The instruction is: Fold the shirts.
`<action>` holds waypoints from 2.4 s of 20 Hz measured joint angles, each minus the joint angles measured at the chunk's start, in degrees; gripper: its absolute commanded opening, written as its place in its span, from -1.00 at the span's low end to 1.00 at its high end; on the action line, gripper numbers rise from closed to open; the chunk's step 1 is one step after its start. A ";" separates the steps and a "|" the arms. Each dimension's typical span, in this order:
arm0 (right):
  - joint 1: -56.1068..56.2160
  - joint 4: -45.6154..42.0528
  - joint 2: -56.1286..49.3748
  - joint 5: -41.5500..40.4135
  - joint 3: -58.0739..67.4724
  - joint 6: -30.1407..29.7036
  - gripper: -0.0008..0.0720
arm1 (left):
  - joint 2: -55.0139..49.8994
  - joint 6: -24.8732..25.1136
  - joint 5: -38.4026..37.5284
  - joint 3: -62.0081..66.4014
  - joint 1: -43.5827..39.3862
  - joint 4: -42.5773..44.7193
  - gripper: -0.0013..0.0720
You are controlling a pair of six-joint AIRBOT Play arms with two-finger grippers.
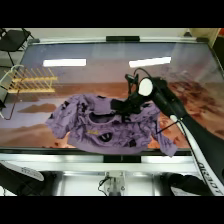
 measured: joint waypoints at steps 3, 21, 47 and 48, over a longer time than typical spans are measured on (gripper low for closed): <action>0.00 -0.02 0.00 0.07 0.00 0.22 -0.71 | -0.79 0.76 -0.63 -0.90 0.52 0.33 0.70; 0.00 -1.77 0.00 0.09 0.00 -0.09 -0.71 | -3.56 1.75 -0.52 -6.47 1.01 1.62 -0.77; -2.14 -7.93 1.99 6.47 0.22 -3.67 -0.71 | 36.50 -7.87 -8.87 -8.61 -27.54 -7.91 -0.83; -3.02 -8.22 2.01 6.56 0.22 -3.93 -0.71 | 39.93 -8.35 -9.42 -12.96 -32.17 -5.88 -0.83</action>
